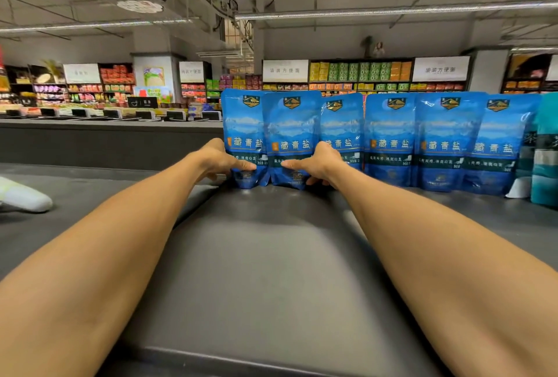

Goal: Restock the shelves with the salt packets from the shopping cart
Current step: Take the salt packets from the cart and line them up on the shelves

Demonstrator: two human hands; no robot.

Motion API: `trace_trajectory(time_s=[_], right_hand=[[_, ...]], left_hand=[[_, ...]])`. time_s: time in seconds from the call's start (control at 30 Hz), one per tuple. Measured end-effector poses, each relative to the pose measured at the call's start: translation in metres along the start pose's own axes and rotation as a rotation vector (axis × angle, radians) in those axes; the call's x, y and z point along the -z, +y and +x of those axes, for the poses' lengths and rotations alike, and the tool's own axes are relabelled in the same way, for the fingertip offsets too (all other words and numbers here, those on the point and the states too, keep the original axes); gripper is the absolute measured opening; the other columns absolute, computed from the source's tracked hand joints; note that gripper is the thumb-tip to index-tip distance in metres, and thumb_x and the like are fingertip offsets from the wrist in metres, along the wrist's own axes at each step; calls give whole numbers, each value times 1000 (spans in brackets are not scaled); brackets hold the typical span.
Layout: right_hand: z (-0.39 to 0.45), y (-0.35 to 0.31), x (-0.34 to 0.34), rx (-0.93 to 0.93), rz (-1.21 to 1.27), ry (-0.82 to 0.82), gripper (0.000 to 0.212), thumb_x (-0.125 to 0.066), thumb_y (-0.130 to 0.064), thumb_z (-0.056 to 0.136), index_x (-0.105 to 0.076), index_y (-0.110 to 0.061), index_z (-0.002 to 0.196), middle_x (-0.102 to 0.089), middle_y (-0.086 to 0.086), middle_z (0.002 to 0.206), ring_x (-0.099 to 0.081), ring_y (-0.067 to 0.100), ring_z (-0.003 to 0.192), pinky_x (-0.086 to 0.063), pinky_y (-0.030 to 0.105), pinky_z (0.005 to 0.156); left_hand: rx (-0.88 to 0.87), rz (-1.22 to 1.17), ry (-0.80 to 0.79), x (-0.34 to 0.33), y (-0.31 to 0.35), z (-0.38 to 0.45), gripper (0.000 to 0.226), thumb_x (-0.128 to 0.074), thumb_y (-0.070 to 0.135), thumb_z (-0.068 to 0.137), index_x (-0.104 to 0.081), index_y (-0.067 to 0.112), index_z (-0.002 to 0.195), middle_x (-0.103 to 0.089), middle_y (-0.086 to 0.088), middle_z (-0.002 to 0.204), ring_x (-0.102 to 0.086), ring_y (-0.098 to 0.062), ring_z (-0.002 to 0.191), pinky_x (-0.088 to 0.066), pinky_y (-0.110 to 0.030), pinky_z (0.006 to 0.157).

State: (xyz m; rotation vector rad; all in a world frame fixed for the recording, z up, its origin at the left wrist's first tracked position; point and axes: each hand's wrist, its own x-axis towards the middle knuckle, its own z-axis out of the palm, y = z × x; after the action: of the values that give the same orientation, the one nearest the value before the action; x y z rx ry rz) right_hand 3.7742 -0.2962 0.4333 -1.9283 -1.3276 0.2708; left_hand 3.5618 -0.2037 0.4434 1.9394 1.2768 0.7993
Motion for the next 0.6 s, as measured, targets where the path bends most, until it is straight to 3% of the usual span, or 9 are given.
trace_trajectory(time_s=[0.1, 0.23, 0.3, 0.33, 0.4, 0.5, 0.6], right_hand=[[-2, -2, 3, -1, 21, 13, 77, -81, -61, 68, -48, -7, 111, -68, 9, 94, -71, 21, 70, -42, 30, 47], [-7, -6, 13, -7, 7, 12, 82, -79, -62, 70, -48, -5, 119, -67, 12, 105, -66, 16, 63, -39, 27, 44], [-13, -7, 18, -10, 0, -19, 82, -76, -61, 74, -45, -4, 123, -64, 11, 111, -68, 17, 68, -42, 29, 48], [-16, -8, 21, -14, -2, -45, 81, -74, -61, 77, -44, -3, 125, -63, 10, 108, -69, 18, 71, -44, 31, 51], [-25, -7, 33, -28, 5, -96, 72, -68, -61, 83, -45, -4, 120, -57, 6, 88, -68, 20, 72, -47, 32, 58], [-40, -4, 54, -29, -3, -147, 53, -63, -57, 88, -46, -7, 95, -51, 6, 82, -65, 21, 65, -45, 28, 50], [-68, -3, 82, 17, -18, -153, 50, -65, -47, 92, -52, -1, 108, -62, 11, 97, -67, 21, 61, -44, 27, 47]], left_hand=[[-51, 40, 56, 5, 3, -6, 33, -90, 43, 63, -71, 27, 85, -71, 7, 86, -62, -15, 79, -47, -26, 56], [-81, 54, 31, 13, 7, -10, 39, -89, 38, 65, -71, 22, 95, -69, 11, 81, -63, -5, 70, -51, -24, 45], [-106, 60, 24, 15, 10, -14, 54, -89, 37, 66, -64, 16, 110, -71, 5, 94, -69, -5, 78, -62, -36, 71], [-110, 59, 52, 15, 10, -17, 70, -88, 41, 66, -56, 11, 121, -69, -2, 109, -69, -10, 94, -58, -41, 88], [-120, 104, 186, 12, 14, -28, 96, -82, 52, 71, -34, 2, 138, -50, -15, 137, -54, -25, 123, -48, -48, 103], [-190, 165, 411, 11, 25, -54, 76, -67, 52, 85, -30, 6, 133, -38, -17, 136, -51, -32, 118, -46, -53, 101], [-259, -6, 481, 14, 46, -86, 38, -60, 37, 92, -40, 13, 114, -50, -13, 121, -57, -28, 102, -50, -43, 82]])
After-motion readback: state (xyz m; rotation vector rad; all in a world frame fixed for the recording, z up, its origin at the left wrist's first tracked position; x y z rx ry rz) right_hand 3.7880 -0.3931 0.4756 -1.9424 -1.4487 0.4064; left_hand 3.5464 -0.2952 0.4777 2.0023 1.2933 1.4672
